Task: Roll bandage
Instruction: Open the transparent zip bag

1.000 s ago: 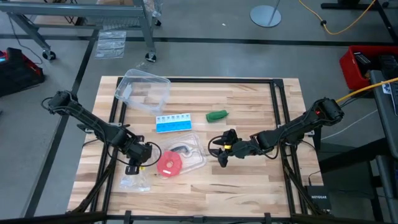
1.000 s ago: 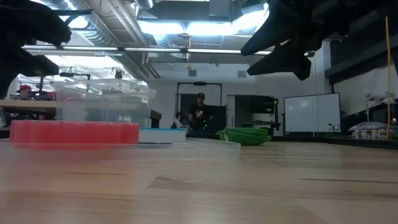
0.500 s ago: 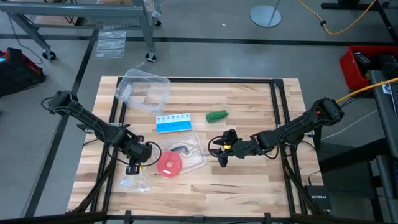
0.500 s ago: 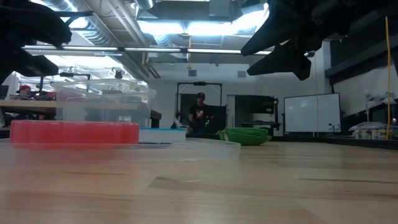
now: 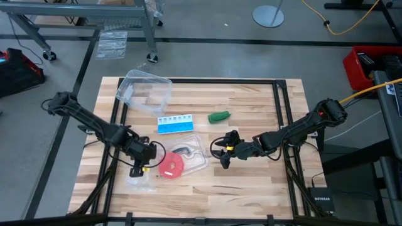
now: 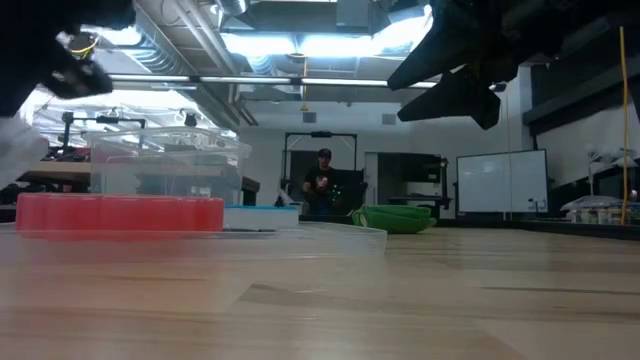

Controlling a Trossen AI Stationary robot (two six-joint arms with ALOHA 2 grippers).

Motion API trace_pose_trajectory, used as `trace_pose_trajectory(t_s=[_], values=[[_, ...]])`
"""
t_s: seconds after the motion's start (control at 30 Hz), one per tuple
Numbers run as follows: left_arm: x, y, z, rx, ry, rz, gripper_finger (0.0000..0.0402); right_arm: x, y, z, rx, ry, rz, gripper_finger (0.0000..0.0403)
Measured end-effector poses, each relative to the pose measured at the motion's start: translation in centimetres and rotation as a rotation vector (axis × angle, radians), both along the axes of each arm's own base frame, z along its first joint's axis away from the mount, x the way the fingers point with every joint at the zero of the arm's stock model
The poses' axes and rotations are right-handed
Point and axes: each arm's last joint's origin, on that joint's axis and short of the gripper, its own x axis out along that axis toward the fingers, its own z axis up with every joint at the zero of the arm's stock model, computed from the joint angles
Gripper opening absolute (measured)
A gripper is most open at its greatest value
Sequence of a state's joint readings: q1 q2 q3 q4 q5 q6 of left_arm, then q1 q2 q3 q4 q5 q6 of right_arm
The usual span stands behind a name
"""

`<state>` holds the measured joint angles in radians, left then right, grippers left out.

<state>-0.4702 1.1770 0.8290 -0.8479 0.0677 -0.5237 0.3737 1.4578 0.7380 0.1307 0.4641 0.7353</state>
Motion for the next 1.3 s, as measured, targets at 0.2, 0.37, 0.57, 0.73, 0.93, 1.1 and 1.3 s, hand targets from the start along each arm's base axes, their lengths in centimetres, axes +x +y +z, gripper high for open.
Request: trace_pose_trajectory(t_s=[0.2, 0.37, 0.57, 0.73, 0.93, 1.1, 1.3], values=[[0.6, 0.8, 2.6, -0.026, -0.106, 0.005, 0.0, 0.0, 0.0, 0.0, -0.001, 0.001, 0.0, 0.0225], [1.0, 1.7, 4.6, -0.06, -0.232, 0.028, 0.0, 0.0, 0.0, 0.0, -0.001, 0.001, -0.001, 0.0225], [1.5, 2.8, 6.5, -0.095, -0.418, 0.046, 0.0, 0.0, 0.0, 0.0, 0.001, 0.002, 0.002, 0.0225], [1.8, 3.8, 7.3, -0.089, -0.51, 0.066, 0.0, 0.0, 0.0, 0.0, 0.005, 0.003, 0.009, 0.0225], [2.3, 4.9, 7.6, -0.07, -0.557, 0.096, 0.0, 0.0, 0.1, 0.0, -0.113, 0.028, 0.104, 0.0225], [2.6, 5.4, 7.9, -0.099, -0.589, 0.119, 0.0, 0.0, 0.1, 0.0, -0.319, 0.059, 0.245, 0.0225], [2.9, 5.7, 8.2, -0.134, -0.619, 0.121, 0.0, 0.3, 0.0, 0.6, -0.598, 0.084, 0.323, 0.0225]])
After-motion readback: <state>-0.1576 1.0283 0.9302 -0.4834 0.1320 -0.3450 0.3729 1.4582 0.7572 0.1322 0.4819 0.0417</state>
